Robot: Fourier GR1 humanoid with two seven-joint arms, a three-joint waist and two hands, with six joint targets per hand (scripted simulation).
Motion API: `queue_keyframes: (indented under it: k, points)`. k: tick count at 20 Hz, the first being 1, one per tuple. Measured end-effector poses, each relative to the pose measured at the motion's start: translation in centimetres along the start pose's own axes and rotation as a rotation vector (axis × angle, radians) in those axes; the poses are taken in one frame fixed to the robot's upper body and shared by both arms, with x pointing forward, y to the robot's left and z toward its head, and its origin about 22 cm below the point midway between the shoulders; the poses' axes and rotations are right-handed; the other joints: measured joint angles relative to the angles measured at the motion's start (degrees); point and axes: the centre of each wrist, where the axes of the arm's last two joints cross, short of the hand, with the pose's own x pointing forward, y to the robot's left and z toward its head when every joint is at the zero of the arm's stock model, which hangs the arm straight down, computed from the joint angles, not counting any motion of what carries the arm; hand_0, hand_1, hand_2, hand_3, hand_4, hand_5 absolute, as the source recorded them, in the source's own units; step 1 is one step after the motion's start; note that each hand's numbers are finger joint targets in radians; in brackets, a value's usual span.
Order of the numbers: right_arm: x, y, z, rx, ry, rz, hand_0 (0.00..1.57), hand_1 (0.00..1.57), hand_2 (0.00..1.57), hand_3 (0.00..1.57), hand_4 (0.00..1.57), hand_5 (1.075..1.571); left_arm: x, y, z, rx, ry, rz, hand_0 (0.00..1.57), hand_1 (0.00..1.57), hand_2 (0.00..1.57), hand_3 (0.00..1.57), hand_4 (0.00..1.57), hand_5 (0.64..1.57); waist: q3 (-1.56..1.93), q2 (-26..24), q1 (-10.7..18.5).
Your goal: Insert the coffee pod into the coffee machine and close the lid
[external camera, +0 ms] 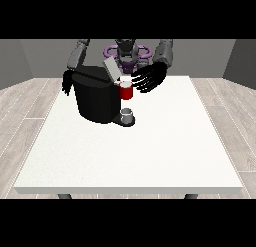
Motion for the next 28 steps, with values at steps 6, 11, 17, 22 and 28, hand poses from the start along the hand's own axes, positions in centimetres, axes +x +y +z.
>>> queue_keyframes:
  k: [6,11,17,22,28]
  points:
    - [-3.6,0.0,5.6,-0.027,0.093,-0.021,0.00,0.00,0.00,0.00,0.00,1.571,-8.0,-6.5,4.5,-0.073,0.066,0.221,0.00,0.00,0.00,0.00,0.00,1.571,-0.04,-10.01,4.21]
    - [-4.7,1.3,8.7,0.010,0.156,-0.002,0.00,0.00,0.00,0.00,0.00,1.571,-14.1,-11.0,10.3,-0.099,0.157,0.418,0.00,0.00,0.00,0.00,0.27,1.571,-0.08,-19.41,6.90]
    - [-3.5,6.2,8.8,0.087,0.165,0.025,0.00,0.00,0.00,0.00,0.27,1.571,-19.8,-14.4,18.8,-0.097,0.312,0.550,0.00,0.00,0.00,0.00,0.28,1.571,-0.10,-30.11,7.44]
    - [-0.4,9.0,7.8,0.140,0.123,0.041,0.00,0.00,0.00,0.00,0.19,1.571,-22.4,-15.1,24.6,-0.079,0.424,0.603,0.00,0.00,0.00,0.00,0.32,1.571,-0.06,-35.69,7.07]
    - [3.7,10.1,6.7,0.122,0.006,0.114,0.00,0.00,0.00,0.00,0.47,1.571,-21.9,-15.4,25.5,-0.070,0.374,0.620,0.00,0.00,0.00,0.00,0.30,1.571,-0.02,-33.04,9.60]
